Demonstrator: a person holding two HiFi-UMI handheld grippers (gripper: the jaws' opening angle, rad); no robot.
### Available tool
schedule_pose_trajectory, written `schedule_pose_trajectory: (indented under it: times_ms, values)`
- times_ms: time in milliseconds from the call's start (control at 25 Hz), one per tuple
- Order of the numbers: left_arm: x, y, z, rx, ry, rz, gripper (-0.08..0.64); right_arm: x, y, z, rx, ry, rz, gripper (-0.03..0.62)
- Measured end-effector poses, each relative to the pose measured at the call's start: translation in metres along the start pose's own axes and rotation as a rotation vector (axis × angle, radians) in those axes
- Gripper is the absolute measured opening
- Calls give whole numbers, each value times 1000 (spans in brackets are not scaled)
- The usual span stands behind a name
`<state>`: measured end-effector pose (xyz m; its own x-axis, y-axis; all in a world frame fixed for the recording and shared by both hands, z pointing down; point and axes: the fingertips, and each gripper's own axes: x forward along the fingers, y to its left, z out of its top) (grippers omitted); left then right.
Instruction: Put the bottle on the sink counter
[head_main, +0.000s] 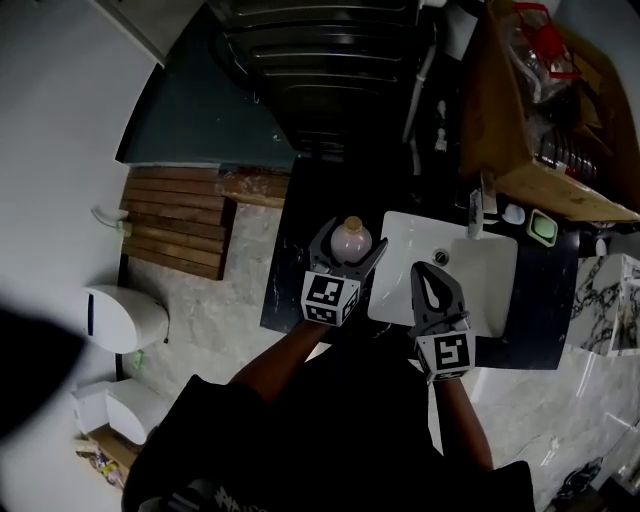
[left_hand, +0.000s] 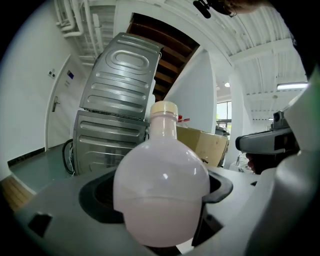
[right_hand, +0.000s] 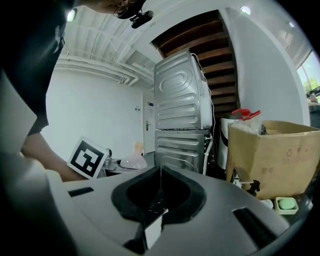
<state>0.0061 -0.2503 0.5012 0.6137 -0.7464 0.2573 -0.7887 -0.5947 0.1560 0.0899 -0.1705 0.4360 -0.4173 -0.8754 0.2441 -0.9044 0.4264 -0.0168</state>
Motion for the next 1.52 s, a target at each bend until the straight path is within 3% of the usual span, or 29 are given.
schedule_pose_trajectory:
  times_ms: [360,600,800,920,1200,1520]
  values:
    - [83,36,-31,74,80,82,410,44,-55,-15,-20,60,-8,40]
    - [119,46,-55,92,104,73,410,61,-75,-30,13,83,-7,40]
    - [132,59,-87,91,206,104,410,72,-79,-36,-6,94,15,40]
    - [135,65,-100,88,256,107,410,72,-90,-33,14,82,-15,40]
    - [135,63,-126,69,330,65,410,78,-101,-37,40,70,-30,38]
    - [137,60,-140,114,390,72,410,106,-97,-46,89,59,1,40]
